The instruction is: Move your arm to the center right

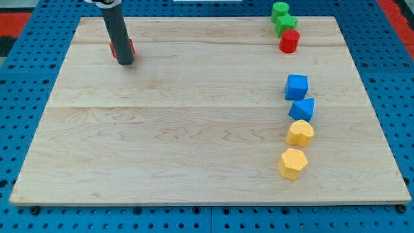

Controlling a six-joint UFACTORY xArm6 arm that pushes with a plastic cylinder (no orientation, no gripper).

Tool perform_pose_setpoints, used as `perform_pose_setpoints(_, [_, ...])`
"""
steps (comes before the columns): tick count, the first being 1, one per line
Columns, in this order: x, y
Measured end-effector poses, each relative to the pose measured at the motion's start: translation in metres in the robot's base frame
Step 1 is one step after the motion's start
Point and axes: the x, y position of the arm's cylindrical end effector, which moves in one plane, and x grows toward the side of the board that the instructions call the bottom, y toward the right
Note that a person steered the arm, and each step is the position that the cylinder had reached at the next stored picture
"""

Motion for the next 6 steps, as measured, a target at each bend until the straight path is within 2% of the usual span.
perform_pose_setpoints(1, [-0.019, 0.000])
perform_pose_setpoints(2, [-0.019, 0.071])
perform_pose_setpoints(4, [0.016, 0.270])
perform_pose_setpoints(5, [0.019, 0.348])
perform_pose_setpoints(6, [0.086, 0.399])
